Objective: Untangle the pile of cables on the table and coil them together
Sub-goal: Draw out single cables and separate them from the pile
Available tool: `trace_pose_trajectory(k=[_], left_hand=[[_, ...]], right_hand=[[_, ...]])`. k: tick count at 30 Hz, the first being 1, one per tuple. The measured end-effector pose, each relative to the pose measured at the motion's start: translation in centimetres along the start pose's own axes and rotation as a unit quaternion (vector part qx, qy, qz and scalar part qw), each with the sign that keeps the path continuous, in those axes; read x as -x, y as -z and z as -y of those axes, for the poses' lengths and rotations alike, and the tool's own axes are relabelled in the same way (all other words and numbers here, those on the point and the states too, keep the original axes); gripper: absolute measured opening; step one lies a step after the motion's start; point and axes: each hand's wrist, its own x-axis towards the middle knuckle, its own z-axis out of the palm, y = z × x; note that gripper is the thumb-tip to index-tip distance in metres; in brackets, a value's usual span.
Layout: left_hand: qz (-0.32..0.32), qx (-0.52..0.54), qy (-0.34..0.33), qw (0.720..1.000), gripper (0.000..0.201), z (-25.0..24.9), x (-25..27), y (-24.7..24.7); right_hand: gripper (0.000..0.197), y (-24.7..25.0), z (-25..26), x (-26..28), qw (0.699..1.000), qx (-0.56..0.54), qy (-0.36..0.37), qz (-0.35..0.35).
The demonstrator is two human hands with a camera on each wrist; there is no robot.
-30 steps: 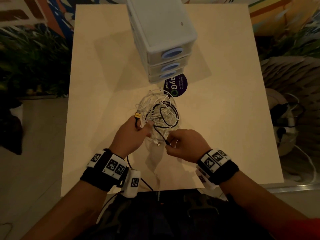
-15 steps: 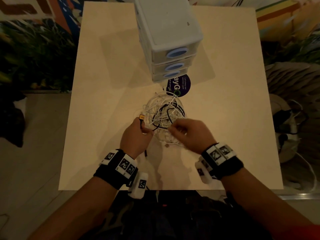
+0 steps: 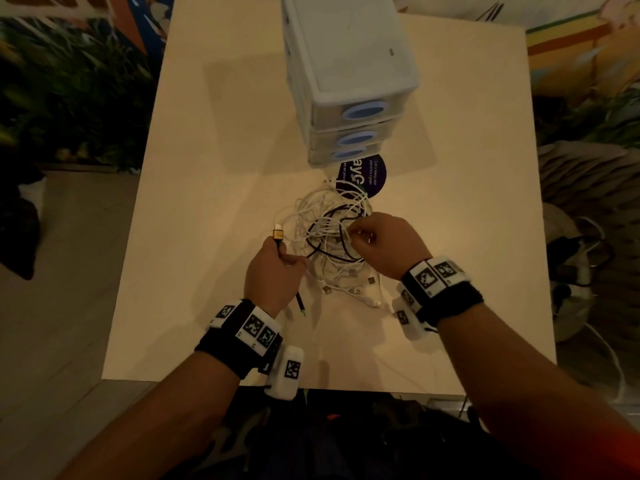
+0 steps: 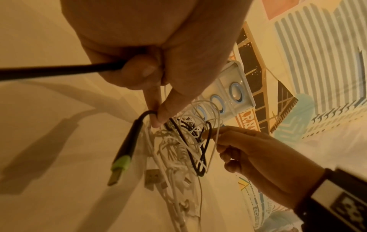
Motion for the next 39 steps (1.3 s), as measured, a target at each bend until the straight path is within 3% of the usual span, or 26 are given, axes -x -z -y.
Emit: trace_pose_trajectory(k=[5,12,23,33,39], left_hand=[[0.016,0.051,0.027,0.998,0.041,-0.8,-0.6,-0.7],[-0.006,0.073,0.025,0.997,0.043,-1.4,-1.5,-1.5],[-0.041,0.072,0.042,0.996,0.052,-3.4,-2.1,-1.2],[-0.018,0.089,0.026,0.996,0.048,-3.5,-2.2,-1.5],[-0.026,0.108,0.044,0.993,0.042,-2.9,-2.6,-1.0]], right_hand=[[0.017,1.6,-1.3,-2.5,0.989,-0.061,-0.029,-0.128],[0.032,2.5,-1.9,-6.1,0.996,0.043,-0.072,0.027],[0.03,1.8,-1.7,-7.7,0.995,0.035,-0.075,0.057],[0.032,2.1,-0.7,-7.5,0.993,0.048,-0.061,0.091],[0.02,2.8,-2.1,-7.1,0.999,0.02,-0.027,0.024]])
